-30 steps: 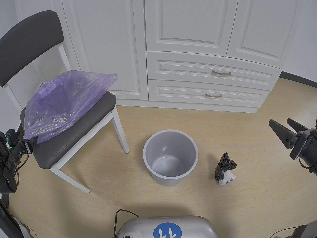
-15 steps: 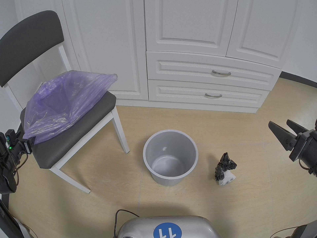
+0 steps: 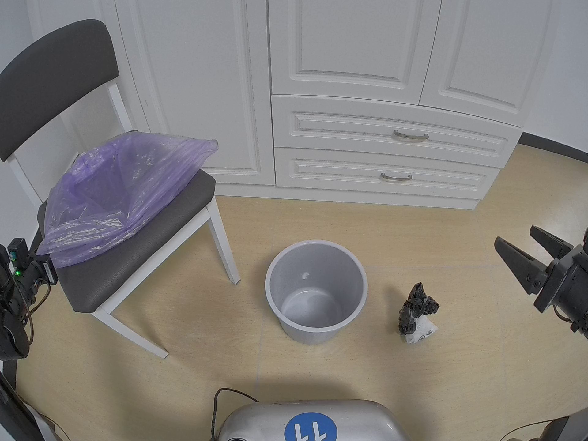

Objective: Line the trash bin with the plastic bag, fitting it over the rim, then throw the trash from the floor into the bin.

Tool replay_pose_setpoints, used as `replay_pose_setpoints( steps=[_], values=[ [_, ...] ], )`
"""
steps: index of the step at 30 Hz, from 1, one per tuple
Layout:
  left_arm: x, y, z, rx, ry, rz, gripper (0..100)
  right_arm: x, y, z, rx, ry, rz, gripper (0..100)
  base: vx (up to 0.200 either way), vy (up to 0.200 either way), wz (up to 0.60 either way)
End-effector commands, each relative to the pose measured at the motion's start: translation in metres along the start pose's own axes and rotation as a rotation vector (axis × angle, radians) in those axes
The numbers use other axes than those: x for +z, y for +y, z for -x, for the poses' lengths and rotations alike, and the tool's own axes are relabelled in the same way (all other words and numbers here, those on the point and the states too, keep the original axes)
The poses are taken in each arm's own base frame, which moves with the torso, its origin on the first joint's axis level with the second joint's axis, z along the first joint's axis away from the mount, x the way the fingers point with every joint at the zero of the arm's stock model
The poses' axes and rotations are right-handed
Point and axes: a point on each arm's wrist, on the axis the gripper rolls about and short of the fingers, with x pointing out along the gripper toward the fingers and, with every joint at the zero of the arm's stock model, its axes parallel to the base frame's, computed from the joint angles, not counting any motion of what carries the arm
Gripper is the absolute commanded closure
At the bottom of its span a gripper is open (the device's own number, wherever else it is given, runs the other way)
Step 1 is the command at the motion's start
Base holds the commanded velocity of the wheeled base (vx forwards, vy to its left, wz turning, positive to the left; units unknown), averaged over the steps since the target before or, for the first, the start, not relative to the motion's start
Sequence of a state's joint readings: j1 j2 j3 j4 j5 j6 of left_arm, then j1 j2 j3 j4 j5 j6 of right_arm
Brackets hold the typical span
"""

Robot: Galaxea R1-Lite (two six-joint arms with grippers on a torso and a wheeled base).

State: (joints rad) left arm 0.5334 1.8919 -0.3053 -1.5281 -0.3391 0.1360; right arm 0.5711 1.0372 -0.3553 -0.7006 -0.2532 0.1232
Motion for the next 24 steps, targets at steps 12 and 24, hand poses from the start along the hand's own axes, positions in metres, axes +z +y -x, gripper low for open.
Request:
replay_pose_setpoints(
  steps=[12, 24],
  values=[
    [0.091, -0.046, 0.007, -0.216, -0.358, -0.092, 100, 0.044, 0.029, -0.039, -0.067, -0.193, 0.16, 0, 0.0, 0.0, 0.0],
    [0.134, -0.063, 0.029, -0.281, -0.459, -0.105, 100, 0.008, 0.043, -0.025, 0.024, -0.126, 0.132, 0, 0.0, 0.0, 0.0]
  ],
)
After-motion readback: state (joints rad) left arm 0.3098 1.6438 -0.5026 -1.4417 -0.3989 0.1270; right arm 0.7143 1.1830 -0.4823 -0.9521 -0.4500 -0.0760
